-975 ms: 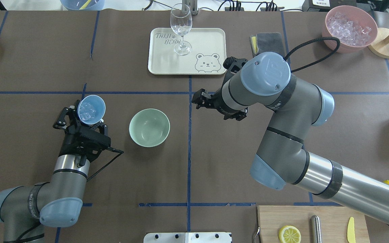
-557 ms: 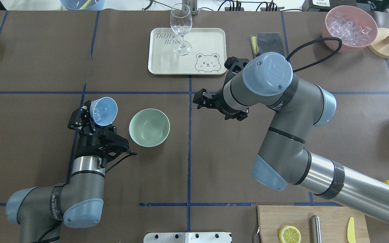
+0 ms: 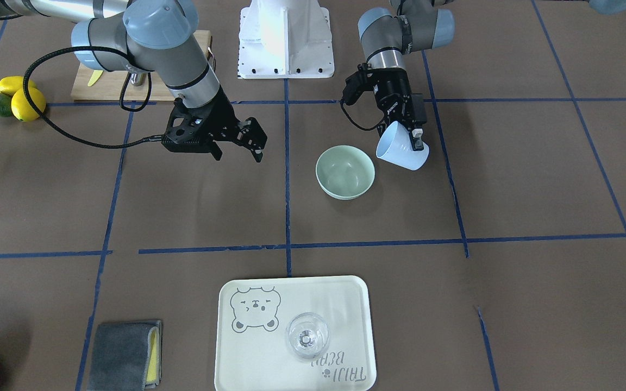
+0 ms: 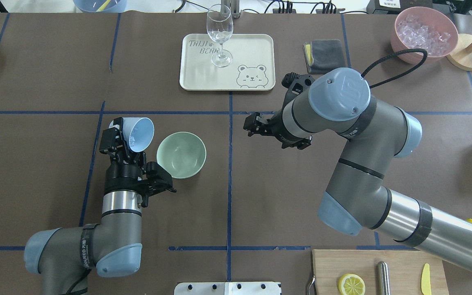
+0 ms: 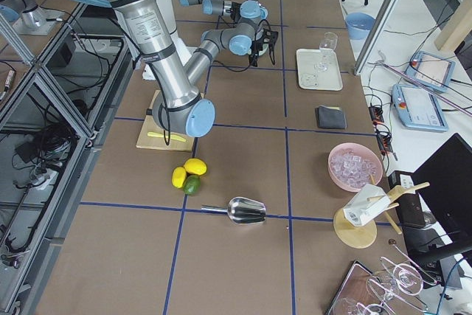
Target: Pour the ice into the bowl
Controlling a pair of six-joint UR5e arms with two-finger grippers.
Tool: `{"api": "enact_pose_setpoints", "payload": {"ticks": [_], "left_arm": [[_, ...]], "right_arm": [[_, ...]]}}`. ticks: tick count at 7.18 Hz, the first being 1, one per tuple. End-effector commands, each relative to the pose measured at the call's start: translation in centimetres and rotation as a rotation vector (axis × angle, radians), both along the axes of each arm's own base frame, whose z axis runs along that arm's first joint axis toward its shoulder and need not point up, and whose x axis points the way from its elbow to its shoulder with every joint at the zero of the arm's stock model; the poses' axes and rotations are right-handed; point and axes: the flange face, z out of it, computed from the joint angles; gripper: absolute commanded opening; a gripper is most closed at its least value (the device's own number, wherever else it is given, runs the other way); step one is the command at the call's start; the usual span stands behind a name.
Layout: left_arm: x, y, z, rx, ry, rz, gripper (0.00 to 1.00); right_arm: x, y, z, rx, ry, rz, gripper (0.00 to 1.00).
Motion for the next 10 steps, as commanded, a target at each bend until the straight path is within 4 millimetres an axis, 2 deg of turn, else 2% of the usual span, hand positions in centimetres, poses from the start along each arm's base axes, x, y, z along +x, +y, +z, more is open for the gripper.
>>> {"api": "enact_pose_setpoints", "payload": {"ticks": [1, 7, 10], "left_arm": [[0.6, -0.1, -0.8, 0.014, -0.121, 0.014, 0.00], [0.2, -0.3, -1.0, 0.057, -0.581, 0.028, 0.00], [-0.1, -0.3, -1.6, 0.056, -0.637, 0.038, 0.00]], "right_arm": [[0.1, 0.1, 0.5, 0.002, 0.007, -0.002, 1.00], [0.1, 0.1, 0.3, 0.008, 0.002, 0.002, 1.00], [0.0, 0.1, 0.2, 0.010, 0.002, 0.003, 1.00]]}}
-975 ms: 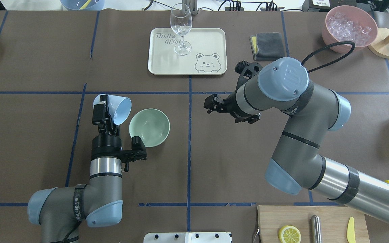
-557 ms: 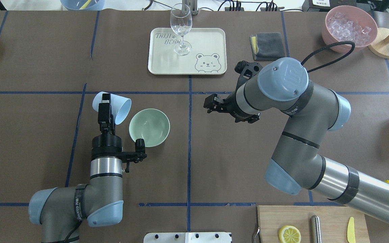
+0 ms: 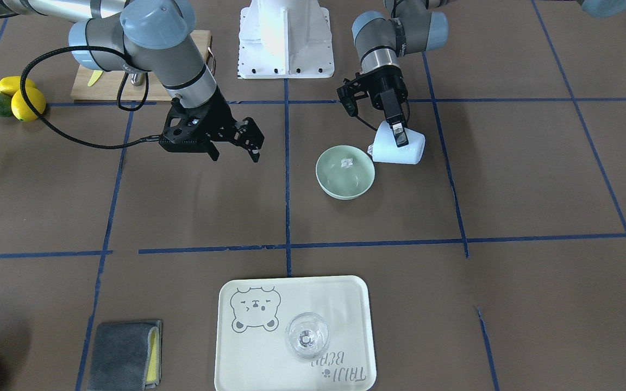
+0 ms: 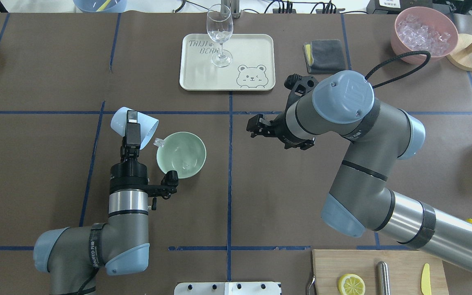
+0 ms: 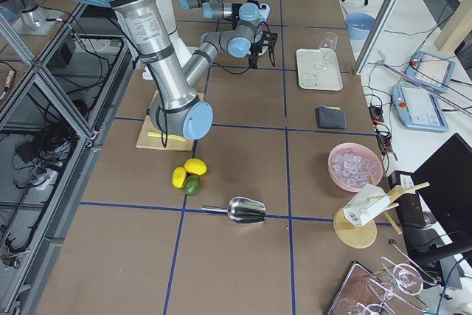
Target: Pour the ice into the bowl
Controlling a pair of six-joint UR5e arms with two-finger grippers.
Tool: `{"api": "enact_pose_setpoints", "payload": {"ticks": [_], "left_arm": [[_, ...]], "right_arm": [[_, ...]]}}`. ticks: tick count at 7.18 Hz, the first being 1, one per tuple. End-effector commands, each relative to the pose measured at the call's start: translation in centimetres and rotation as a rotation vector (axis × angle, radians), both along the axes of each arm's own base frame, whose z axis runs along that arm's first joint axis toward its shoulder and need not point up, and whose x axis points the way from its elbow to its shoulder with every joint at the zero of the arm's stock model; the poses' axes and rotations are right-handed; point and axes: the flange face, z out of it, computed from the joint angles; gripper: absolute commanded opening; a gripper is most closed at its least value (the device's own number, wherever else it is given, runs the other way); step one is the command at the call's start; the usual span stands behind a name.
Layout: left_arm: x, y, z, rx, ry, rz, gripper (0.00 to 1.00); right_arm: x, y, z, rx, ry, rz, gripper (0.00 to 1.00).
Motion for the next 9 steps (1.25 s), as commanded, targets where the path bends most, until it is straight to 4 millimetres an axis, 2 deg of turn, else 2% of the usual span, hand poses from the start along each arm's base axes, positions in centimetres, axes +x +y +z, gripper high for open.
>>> {"api": "enact_pose_setpoints", "payload": {"ticks": [1, 6, 9], "left_arm": [[-0.1, 0.0, -0.1, -0.002, -0.035, 0.004, 0.00], [0.0, 0.0, -0.3, -0.001, -0.032, 0.004, 0.00], [-1.9, 0.2, -3.2, -0.013, -0.003, 0.030, 0.00]], "right_arm": [[0.0, 0.0, -0.1, 0.000, -0.001, 0.001, 1.00], [0.0, 0.0, -0.1, 0.000, -0.001, 0.001, 1.00], [-0.1, 0.1, -0.1, 0.000, -0.001, 0.000, 1.00]]}}
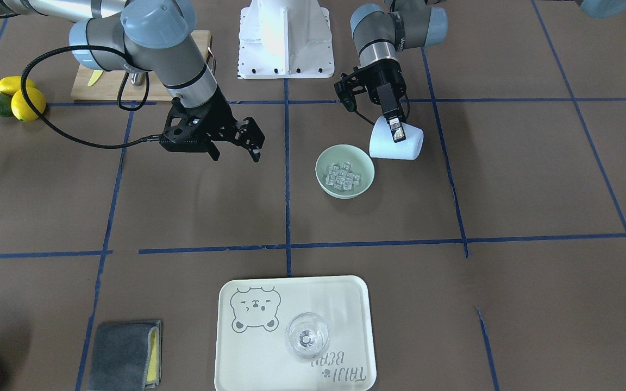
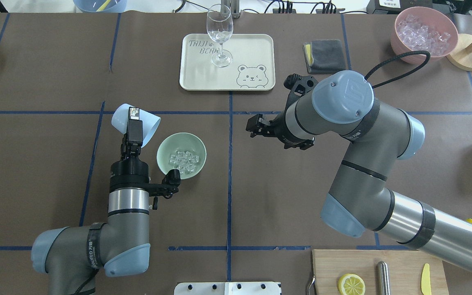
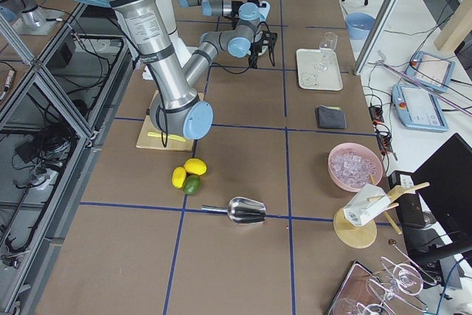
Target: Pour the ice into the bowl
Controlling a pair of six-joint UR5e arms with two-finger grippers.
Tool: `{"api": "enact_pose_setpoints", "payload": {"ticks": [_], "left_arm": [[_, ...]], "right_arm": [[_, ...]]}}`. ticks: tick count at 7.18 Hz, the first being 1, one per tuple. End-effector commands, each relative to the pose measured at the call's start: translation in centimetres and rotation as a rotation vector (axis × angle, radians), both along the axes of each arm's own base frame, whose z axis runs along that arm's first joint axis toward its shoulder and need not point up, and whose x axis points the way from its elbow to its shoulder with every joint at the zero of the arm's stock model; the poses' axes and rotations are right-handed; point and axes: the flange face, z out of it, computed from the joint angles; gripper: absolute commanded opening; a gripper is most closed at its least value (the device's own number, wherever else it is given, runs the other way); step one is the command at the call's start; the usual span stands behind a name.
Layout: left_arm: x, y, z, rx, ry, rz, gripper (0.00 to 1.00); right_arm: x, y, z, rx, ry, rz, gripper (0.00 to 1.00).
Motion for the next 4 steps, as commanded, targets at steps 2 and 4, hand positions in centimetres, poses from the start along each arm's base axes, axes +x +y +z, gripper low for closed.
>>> {"api": "enact_pose_setpoints", "payload": {"ticks": [2, 4], "left_arm": [[-1.2, 0.5, -2.0, -0.102, 0.055, 0.126, 0.00], [-3.2, 0.9, -4.4, -0.166, 0.130, 0.228, 0.00]], "right_arm": [[0.0, 0.0, -0.1, 0.002, -0.001, 0.001, 1.00], [0.0, 0.1, -0.3, 0.005, -0.002, 0.002, 1.00]]}}
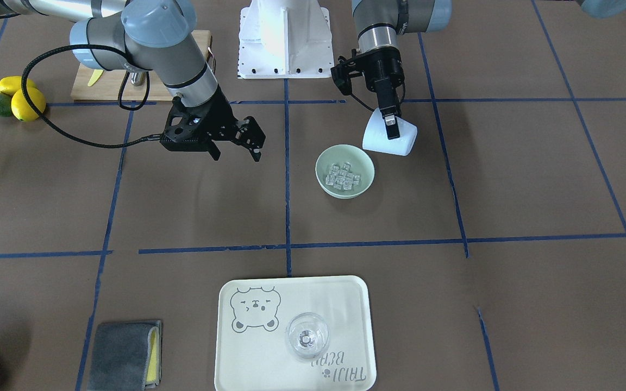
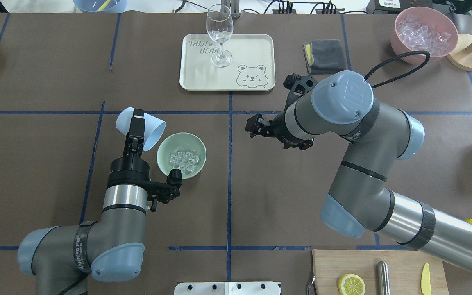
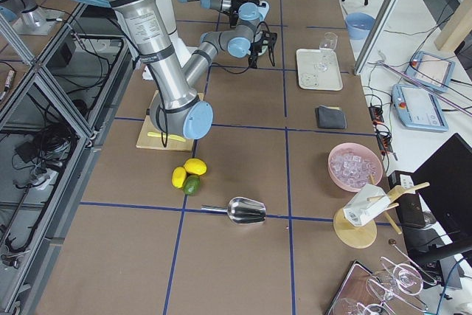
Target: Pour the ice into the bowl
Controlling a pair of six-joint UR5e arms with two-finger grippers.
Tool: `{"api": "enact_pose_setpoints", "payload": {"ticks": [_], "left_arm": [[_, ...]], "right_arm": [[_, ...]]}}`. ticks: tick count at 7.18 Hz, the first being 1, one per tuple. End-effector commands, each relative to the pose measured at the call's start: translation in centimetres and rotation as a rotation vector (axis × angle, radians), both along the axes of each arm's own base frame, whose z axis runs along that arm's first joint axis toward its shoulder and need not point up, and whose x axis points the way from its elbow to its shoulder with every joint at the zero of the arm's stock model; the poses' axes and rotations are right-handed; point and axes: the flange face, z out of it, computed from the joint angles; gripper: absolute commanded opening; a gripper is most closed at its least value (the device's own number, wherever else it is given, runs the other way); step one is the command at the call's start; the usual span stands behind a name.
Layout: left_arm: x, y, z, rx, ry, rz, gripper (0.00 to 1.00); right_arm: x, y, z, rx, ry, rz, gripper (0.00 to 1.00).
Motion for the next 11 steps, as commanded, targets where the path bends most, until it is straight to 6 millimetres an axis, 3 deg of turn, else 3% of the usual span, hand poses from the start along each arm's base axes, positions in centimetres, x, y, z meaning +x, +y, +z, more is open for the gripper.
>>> {"api": "enact_pose_setpoints", "payload": {"ticks": [1, 2, 3, 5, 9, 11], "left_arm": [[-3.2, 0.2, -3.0, -0.074, 0.131, 0.114, 0.00], [-3.8, -0.5, -3.1, -0.084, 0.181, 0.130, 0.00], [-5.2, -1.0, -1.7, -0.085, 0.215, 0.130, 0.00], [-9.1, -1.5, 3.4, -0.091, 0.356, 0.190, 0.00], [-20.5, -2.7, 13.1, -0.124, 0.538, 0.221, 0.00], [-22.5, -2.6, 16.1, -0.251, 0.785, 0.177, 0.00]], "right_arm": [[-0.1, 0.1, -0.2, 0.001, -0.001, 0.001, 1.00], [-0.2, 0.2, -0.4, 0.001, -0.004, 0.001, 1.00], [-0.5, 0.4, -0.8, -0.002, -0.010, 0.000, 1.00], [-0.6, 0.4, -1.4, 0.002, -0.018, -0.001, 1.00], [-1.1, 0.9, -1.4, 0.000, -0.019, -0.011, 1.00], [-1.4, 1.2, -1.3, -0.001, -0.017, -0.017, 1.00]]}}
